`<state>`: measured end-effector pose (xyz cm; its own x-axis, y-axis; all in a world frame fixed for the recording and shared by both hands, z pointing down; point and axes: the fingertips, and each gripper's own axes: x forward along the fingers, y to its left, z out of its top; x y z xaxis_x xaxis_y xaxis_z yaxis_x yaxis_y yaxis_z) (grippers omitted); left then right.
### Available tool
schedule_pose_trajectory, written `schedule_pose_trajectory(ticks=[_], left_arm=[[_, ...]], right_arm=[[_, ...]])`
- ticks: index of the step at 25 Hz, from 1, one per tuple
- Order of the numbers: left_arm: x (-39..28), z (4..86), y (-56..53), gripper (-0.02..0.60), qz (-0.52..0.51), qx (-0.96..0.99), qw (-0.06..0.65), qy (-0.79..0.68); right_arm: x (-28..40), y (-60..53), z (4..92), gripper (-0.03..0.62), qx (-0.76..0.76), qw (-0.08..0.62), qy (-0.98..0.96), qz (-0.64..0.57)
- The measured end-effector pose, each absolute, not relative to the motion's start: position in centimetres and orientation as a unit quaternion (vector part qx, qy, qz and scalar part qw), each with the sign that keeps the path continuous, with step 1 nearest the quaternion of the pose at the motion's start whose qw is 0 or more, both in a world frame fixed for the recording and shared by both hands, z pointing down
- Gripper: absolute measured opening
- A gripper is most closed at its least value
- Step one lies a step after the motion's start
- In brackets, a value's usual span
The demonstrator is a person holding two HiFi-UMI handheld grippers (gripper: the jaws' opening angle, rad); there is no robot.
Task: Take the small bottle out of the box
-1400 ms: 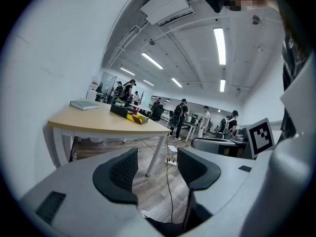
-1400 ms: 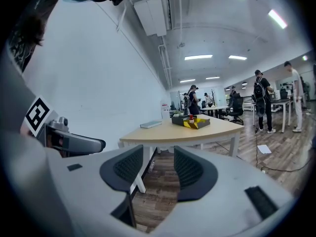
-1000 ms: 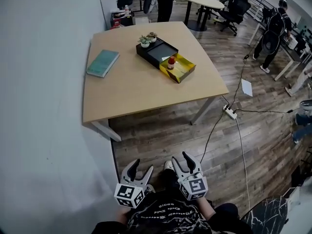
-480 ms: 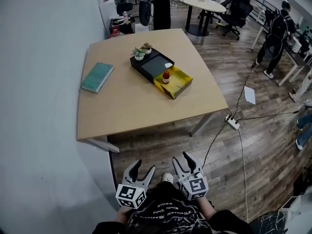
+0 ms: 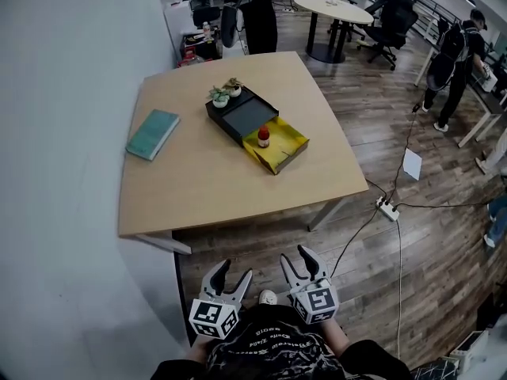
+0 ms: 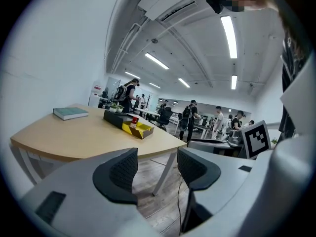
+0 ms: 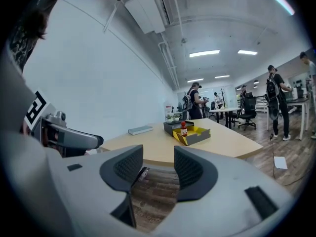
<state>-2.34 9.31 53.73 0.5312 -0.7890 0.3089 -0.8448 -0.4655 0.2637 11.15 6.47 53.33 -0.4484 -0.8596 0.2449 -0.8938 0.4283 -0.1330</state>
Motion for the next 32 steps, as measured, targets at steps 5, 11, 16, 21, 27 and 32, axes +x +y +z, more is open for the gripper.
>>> schedule_pose_trajectory(ticks=[5, 11, 16, 21, 27, 32], left_arm=[[-1.1, 53.6, 8.2, 0.256, 0.074, 0.855, 0.196, -0.475], [-0.1, 54.0, 7.3, 0.256, 0.084, 0.858, 0.196, -0.468], [0.6, 54.5, 5.1, 0.256, 0.086, 0.860, 0.200, -0.462], [1.5, 54.8, 2.0, 0.256, 0.086, 0.868, 0.202, -0.446], [1.7, 55.6, -2.4, 0.256, 0.089, 0.873, 0.210, -0.431], [0.8, 55.6, -6.9, 0.256, 0.085, 0.875, 0.210, -0.428]], right_arm=[[12.5, 5.7, 53.6, 0.207, 0.523, 0.070, -0.839, 0.129], [12.8, 4.8, 53.9, 0.207, 0.524, 0.074, -0.838, 0.133], [13.5, 3.2, 53.8, 0.207, 0.530, 0.079, -0.834, 0.132], [14.7, 1.2, 54.2, 0.207, 0.547, 0.085, -0.822, 0.135], [14.8, -2.5, 54.8, 0.207, 0.559, 0.094, -0.812, 0.139], [14.1, -6.5, 54.8, 0.207, 0.564, 0.098, -0.808, 0.136]])
